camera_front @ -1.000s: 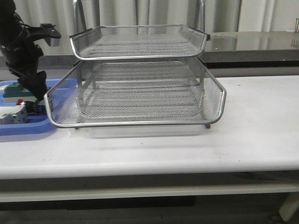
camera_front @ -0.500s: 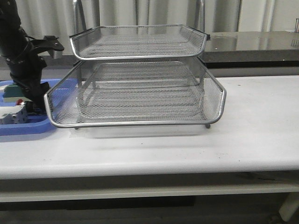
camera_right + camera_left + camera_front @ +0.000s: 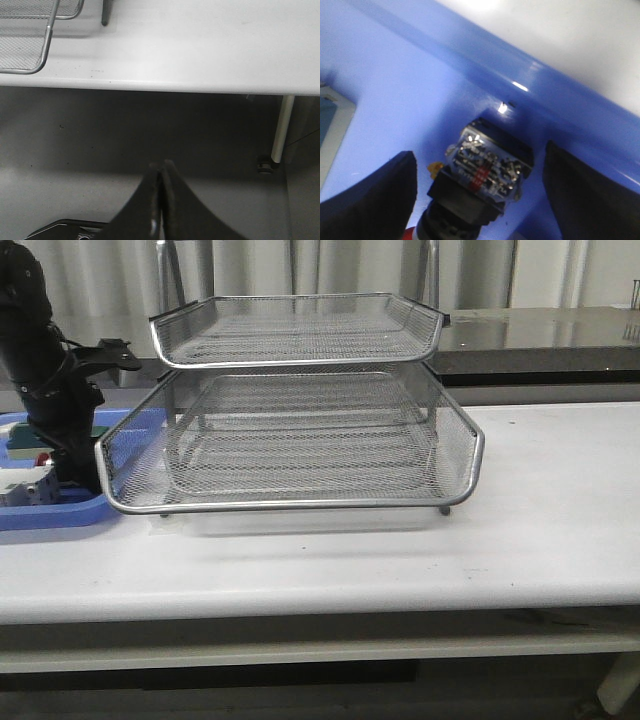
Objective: Place button on rack with both arms
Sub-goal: 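Lower the left gripper onto the red push-button and close on it, then lift the red push-button out of the blue tray with the left gripper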
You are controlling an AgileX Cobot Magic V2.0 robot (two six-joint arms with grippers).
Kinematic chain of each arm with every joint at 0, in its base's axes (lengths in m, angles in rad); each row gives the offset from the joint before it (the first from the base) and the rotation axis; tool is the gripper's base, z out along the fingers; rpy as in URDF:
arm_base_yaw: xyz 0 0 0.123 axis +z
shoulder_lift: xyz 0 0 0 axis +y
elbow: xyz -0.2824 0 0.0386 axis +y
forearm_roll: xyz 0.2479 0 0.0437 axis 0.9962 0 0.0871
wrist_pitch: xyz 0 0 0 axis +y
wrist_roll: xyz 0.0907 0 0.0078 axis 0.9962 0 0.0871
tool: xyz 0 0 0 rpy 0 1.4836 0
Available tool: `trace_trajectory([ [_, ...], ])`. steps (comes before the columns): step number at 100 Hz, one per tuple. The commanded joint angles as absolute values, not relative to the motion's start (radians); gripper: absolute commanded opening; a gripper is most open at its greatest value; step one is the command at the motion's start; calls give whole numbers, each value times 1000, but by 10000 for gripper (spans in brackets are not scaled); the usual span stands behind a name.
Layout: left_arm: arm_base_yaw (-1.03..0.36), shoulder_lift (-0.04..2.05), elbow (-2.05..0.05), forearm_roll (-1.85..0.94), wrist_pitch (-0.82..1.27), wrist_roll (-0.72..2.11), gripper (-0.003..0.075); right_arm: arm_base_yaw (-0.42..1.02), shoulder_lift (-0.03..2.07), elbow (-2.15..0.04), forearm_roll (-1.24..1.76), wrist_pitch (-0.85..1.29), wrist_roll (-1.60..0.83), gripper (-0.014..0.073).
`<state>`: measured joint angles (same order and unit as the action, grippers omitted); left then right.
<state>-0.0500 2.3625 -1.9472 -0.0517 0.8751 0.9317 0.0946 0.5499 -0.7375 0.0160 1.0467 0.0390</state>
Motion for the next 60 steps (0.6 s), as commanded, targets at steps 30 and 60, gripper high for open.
trace_trajectory([
  [30,-52,2312,-1969,-34,844,931,366,88,553,-771,8,994,36,-68],
  [60,-52,2312,-1969,27,822,931,46,88,553,-771,8,994,36,-68],
])
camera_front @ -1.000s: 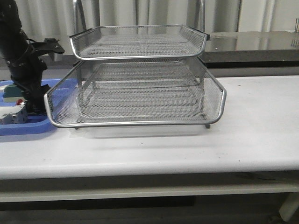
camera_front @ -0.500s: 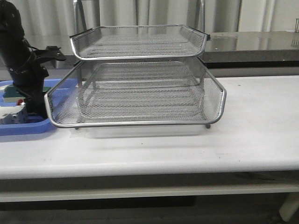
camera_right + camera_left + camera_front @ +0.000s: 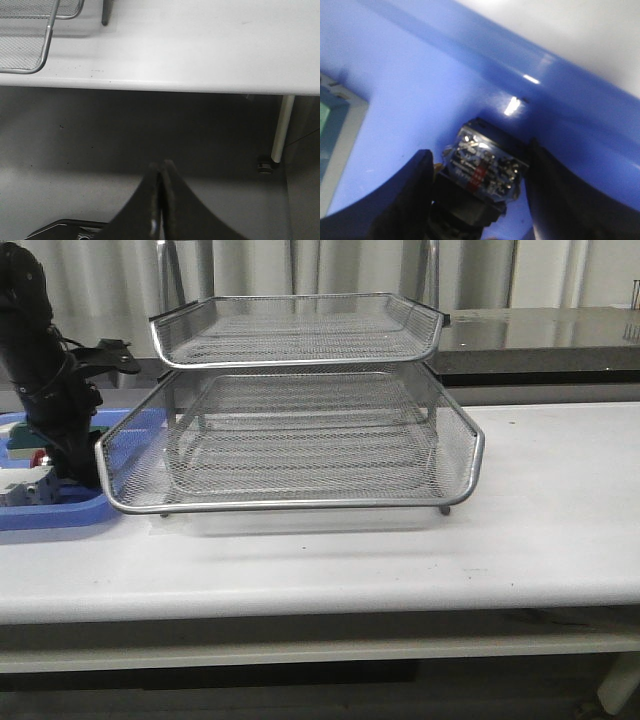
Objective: Place button on rack with both arms
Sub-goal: 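Lift the red push-button out of the blue tray with the left gripper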
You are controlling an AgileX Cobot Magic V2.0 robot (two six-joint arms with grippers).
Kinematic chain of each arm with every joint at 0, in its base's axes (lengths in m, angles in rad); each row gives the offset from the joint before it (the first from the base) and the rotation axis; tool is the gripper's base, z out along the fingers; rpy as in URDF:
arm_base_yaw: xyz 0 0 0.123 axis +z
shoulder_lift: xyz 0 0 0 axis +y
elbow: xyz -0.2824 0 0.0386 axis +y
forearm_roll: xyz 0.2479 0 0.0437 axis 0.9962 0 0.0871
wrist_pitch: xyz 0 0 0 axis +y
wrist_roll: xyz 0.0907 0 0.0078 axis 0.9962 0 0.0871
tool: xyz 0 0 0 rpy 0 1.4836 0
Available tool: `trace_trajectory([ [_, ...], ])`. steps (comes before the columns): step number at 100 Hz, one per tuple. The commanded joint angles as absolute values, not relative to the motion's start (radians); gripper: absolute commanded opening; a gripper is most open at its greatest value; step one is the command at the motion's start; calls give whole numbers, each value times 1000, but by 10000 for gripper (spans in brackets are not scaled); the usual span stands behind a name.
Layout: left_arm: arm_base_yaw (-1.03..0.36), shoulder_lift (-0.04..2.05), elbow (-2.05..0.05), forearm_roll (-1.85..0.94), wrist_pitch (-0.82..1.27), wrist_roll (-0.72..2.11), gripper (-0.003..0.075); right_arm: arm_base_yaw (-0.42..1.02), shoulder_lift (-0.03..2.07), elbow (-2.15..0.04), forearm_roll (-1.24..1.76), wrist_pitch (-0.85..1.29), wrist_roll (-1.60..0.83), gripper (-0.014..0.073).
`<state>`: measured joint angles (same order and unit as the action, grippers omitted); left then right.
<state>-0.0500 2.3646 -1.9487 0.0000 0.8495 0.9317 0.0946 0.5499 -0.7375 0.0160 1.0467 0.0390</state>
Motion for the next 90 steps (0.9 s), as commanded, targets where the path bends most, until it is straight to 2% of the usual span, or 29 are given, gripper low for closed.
trace_trajectory([
  [1,-52,2312,-1969,26,822,931,38,88,553,-771,8,994,36,-68],
  [8,-52,2310,-1969,26,824,931,3,88,553,-771,8,994,36,-68],
  [38,-52,2238,-1981,26,879,931,4,88,553,-771,8,994,36,-68],
  [90,-52,2058,-2073,29,1204,911,4,88,553,-771,8,994,36,-68],
])
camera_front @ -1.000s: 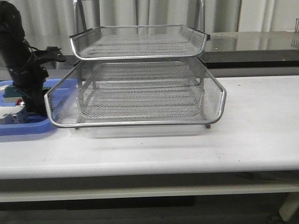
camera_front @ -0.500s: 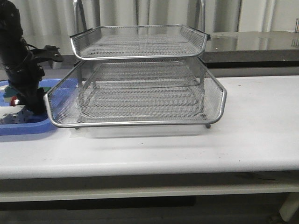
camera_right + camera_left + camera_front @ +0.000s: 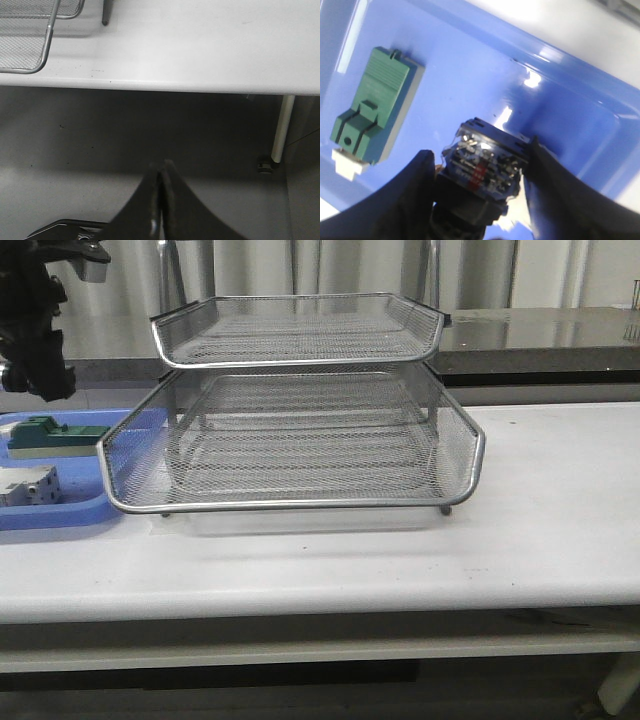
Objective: Place button on rack with both arms
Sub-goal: 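Lift the red push-button out of the blue tray with the left gripper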
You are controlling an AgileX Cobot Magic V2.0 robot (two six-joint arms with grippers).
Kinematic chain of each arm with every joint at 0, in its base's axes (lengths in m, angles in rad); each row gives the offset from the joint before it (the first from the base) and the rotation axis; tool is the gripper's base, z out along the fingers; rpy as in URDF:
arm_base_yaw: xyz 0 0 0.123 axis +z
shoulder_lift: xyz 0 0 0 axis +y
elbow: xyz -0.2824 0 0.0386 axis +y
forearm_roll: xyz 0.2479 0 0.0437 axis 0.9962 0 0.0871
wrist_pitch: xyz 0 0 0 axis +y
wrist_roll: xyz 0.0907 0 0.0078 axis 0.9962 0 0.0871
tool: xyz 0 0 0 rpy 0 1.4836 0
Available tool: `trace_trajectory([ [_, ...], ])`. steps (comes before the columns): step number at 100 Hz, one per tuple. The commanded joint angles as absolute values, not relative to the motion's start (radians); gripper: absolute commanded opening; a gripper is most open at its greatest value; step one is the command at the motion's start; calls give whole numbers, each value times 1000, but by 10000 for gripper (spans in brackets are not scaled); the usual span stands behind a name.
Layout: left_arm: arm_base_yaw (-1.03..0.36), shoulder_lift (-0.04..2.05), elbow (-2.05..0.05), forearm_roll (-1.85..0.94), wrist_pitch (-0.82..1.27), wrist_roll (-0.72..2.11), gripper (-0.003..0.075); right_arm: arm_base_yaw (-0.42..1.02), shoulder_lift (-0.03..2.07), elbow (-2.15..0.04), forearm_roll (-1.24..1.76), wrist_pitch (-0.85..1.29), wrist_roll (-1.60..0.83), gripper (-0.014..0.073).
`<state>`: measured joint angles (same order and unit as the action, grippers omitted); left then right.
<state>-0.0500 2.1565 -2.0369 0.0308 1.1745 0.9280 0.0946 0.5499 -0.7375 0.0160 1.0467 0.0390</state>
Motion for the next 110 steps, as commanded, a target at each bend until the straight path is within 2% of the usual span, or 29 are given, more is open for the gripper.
trace_trajectory([
  [1,-52,2055,-2073,29,1212,907,4,88,553,-771,8,994,36,-68],
  [13,-52,2018,-2073,29,1275,894,4,88,553,-771,8,994,36,-68],
  [54,-98,1869,-2062,21,1275,743,4,88,553,-771,8,994,36,-68],
  [82,-255,1744,-1958,16,1275,736,4,88,553,-771,8,994,36,-68],
  [110,-454,1732,-1920,0,1275,710,4,88,553,-771,8,994,36,-68],
])
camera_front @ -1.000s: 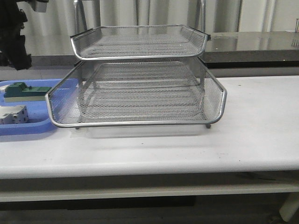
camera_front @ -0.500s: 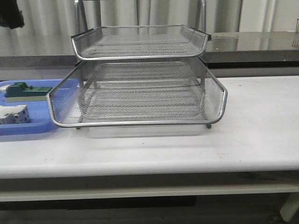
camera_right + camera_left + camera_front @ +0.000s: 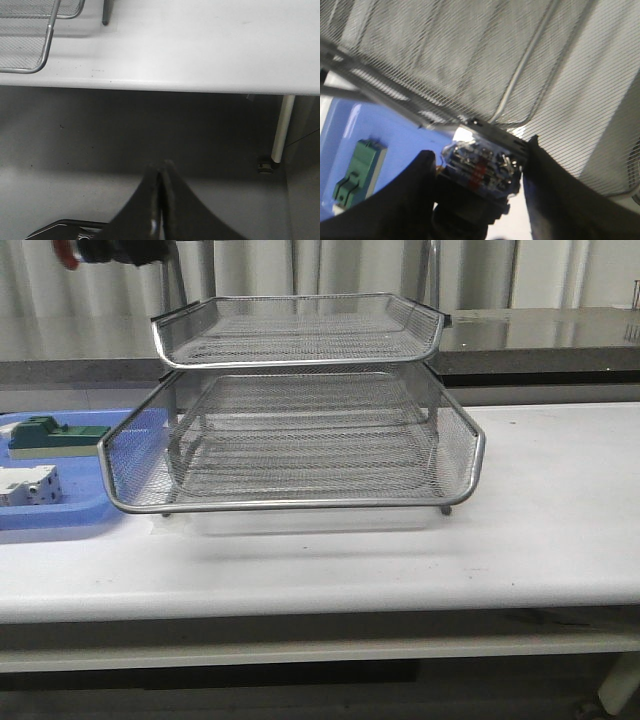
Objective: Place button on rack with both arms
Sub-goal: 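Lift the red push-button out of the blue tray with the left gripper, then carry the button over the pulled-out middle tray, lower it and open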
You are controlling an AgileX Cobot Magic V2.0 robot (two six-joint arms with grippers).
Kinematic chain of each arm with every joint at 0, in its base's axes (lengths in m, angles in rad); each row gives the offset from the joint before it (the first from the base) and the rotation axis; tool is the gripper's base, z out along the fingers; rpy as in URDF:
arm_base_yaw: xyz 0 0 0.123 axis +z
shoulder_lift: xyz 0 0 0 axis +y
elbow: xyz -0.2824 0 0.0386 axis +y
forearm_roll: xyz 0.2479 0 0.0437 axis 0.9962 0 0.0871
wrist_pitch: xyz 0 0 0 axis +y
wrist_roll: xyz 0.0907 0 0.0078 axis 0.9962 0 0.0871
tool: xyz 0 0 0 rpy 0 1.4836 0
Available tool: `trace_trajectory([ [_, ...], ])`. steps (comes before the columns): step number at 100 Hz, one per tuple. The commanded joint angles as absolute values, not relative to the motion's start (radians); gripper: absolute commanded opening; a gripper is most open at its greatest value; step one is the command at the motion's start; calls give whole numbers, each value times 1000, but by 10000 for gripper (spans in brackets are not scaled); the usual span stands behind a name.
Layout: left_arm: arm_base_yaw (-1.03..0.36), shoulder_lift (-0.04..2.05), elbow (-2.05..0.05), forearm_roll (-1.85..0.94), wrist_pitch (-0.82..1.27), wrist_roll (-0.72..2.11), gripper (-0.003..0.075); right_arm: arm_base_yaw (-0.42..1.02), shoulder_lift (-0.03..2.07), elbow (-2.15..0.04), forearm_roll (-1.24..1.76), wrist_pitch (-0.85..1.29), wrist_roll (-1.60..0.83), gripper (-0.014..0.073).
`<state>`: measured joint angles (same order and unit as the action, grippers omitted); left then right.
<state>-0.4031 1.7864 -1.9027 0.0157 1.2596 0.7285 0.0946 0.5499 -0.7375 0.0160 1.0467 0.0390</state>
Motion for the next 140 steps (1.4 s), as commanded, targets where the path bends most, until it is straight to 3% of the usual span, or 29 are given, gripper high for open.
trace_trajectory([
  [1,-464,1732,-1920,-6,1275,710,4,88,553,-771,8,994,36,-68],
  [45,-651,1846,-1918,-21,1227,710,4,88,553,-771,8,994,36,-68],
  [111,-674,2034,-1918,-27,1163,710,10,88,553,-771,8,994,36,-68],
  [125,-674,2042,-1918,-30,1170,710,132,88,553,-771,8,994,36,-68],
  [140,-674,2042,-1918,-35,1172,710,444,88,553,-771,8,994,36,-68],
])
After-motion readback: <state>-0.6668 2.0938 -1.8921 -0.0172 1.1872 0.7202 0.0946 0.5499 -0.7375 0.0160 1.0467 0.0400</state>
